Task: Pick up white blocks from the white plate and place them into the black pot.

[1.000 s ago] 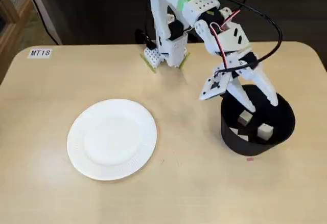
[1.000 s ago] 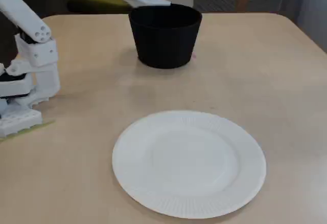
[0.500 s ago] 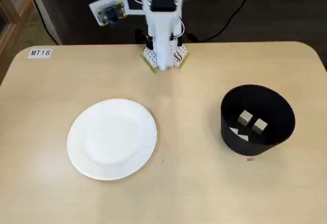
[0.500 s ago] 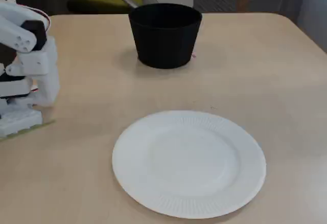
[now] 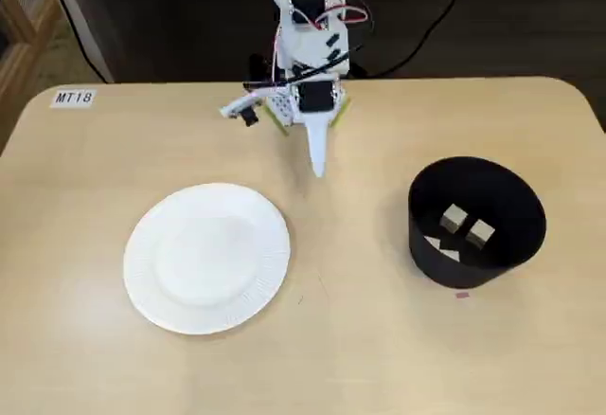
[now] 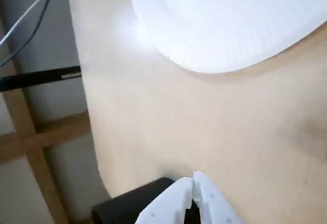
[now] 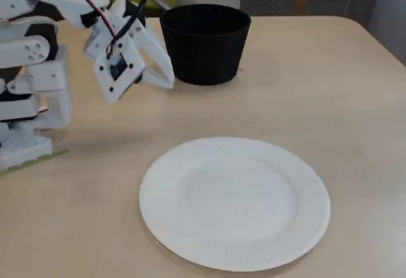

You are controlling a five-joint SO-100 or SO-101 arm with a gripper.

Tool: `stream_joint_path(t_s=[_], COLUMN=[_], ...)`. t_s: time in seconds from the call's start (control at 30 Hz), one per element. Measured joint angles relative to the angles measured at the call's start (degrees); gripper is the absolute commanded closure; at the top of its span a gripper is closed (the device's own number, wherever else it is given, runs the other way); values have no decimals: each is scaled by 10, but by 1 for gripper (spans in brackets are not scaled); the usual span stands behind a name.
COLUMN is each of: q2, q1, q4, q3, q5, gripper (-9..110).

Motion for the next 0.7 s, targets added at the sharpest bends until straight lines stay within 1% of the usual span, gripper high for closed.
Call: stream_joint_path(t_s=[0.13,0.37,0.7], q2=[6,8,8], q1=[-9,23,15], q4=[-8,-28,-34], q3=[47,55,59], q5=[-8,-3,-10], gripper=[104,104,104])
